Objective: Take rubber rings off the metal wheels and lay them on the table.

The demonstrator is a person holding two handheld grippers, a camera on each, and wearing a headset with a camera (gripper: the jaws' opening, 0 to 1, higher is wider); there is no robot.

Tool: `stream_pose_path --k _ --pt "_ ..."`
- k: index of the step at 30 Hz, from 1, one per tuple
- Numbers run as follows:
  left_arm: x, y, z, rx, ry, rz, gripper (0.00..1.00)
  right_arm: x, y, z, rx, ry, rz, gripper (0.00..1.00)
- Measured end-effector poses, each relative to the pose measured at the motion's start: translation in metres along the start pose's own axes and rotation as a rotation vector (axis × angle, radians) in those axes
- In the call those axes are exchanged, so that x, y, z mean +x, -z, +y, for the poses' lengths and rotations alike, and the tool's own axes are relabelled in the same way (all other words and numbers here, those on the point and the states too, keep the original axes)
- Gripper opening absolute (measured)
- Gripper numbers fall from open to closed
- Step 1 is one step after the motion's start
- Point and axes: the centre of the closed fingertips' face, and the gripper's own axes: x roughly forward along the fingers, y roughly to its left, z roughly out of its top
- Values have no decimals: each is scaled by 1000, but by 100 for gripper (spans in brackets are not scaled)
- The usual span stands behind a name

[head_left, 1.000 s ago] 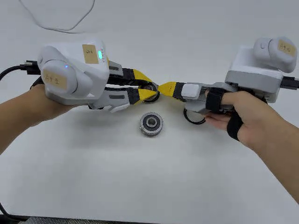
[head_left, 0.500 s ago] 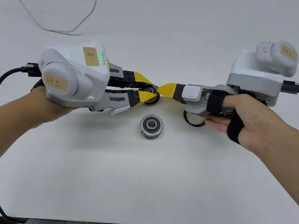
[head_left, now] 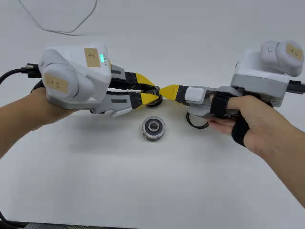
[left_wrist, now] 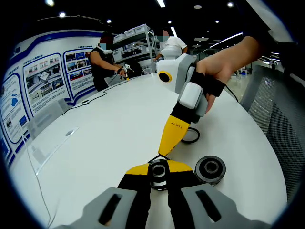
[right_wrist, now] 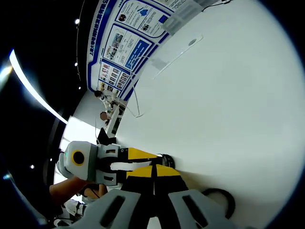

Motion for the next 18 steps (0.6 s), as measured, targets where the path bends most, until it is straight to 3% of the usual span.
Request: stream_pose_path --k 10,18 --pt "0 0 -1 1 0 -1 11 -1 0 2 -18 -10 4 0" --pt "0 -1 -1 10 0 0 11 -4 3 6 -73 -7 11 0"
